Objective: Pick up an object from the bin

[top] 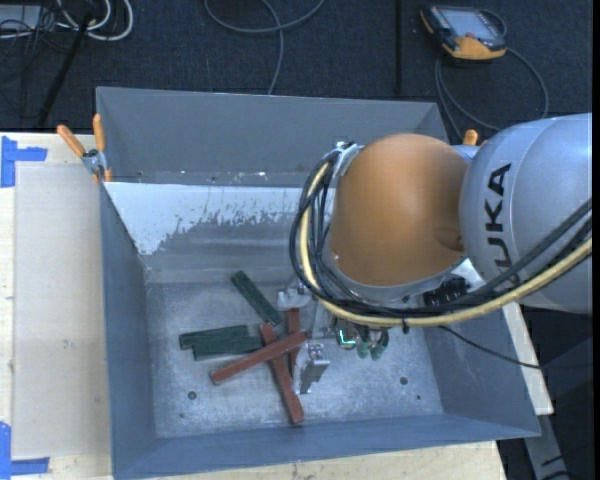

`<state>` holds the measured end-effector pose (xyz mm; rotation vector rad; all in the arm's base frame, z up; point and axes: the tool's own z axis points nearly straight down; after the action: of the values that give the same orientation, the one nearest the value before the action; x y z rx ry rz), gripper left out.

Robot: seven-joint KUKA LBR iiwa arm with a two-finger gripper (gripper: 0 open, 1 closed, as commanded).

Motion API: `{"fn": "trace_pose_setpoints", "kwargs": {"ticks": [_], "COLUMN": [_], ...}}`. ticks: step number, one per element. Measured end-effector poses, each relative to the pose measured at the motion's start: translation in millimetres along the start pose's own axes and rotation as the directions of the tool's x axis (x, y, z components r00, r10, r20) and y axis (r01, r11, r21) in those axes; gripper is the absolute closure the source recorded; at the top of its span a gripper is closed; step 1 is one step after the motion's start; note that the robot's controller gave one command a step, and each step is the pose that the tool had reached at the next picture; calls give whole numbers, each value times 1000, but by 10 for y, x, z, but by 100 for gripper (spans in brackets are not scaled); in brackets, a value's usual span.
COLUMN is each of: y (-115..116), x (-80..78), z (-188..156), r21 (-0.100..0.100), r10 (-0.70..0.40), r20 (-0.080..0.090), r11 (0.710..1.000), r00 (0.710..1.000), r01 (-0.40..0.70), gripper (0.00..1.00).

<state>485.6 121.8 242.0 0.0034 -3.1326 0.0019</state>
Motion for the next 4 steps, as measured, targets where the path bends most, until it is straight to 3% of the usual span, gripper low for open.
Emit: {"fn": "trace_pose_setpoints", "kwargs": {"ticks": [2, 3, 4], "y": [-7, -232, -135], "x": [-19, -49, -183], "z": [-16, 368, 763], "r21": [-2, -1, 2], "r10": [2, -127, -177], "r20": [11, 1, 16], "r11": [1000, 992, 984], "r00": [1000, 992, 984], "r01": [-2, 127, 177], "gripper": [0, 0, 0]}}
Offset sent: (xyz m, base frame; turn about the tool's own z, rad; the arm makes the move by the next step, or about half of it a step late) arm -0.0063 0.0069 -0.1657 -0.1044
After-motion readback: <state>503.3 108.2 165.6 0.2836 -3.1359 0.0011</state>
